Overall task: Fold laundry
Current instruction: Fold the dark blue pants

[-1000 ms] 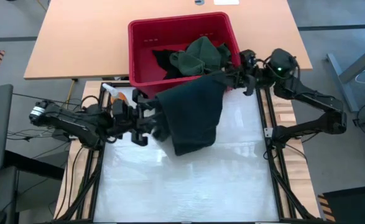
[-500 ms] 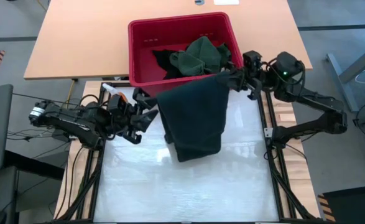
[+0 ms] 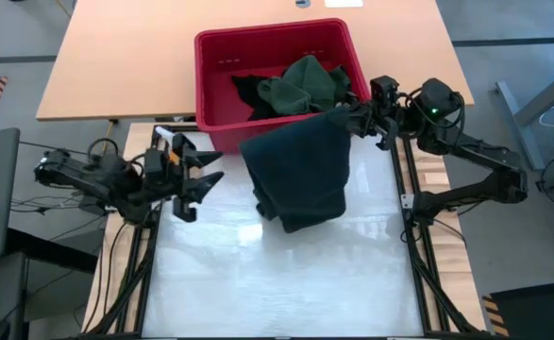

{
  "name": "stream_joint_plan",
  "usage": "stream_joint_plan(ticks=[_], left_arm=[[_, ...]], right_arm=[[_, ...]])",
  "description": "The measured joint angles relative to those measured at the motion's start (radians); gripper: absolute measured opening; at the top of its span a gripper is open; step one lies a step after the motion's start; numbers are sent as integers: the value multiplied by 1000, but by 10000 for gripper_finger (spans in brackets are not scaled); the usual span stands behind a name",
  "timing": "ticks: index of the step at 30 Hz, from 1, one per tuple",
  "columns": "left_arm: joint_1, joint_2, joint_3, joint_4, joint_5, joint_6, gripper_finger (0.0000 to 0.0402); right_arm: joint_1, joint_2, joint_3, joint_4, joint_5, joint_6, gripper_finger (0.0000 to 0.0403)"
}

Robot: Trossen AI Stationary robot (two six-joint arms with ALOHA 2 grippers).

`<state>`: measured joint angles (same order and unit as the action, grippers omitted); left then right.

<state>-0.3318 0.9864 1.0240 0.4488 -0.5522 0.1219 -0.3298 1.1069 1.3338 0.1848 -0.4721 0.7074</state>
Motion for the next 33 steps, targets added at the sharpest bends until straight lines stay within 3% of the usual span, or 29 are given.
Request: stream_joint_plan(ticks=[7,9,12,14,17,26,30,33], left_arm=[[-20,72,-2,27,-201,22,210],[-8,101,-3,21,-181,-62,210],[9,112,-4,22,-32,-188,210],[13,111,-4,22,1,-221,210],[15,112,-4,9,-59,-241,211],[32,206,-3,113,-26,-116,211],[32,245,30,114,-168,-42,211],[40,244,61,120,-156,-9,211]], right_arm=[[0,0,0,0,13,1,32],[0,0,0,0,27,1,32],[0,0,0,1,30,1,32],[0,0,0,-1,30,0,32],[0,0,0,-1,30,0,32],[0,-1,0,-5,30,0,32],[0,-1,0,-7,30,0,32],[0,-1,0,-10,30,0,32]])
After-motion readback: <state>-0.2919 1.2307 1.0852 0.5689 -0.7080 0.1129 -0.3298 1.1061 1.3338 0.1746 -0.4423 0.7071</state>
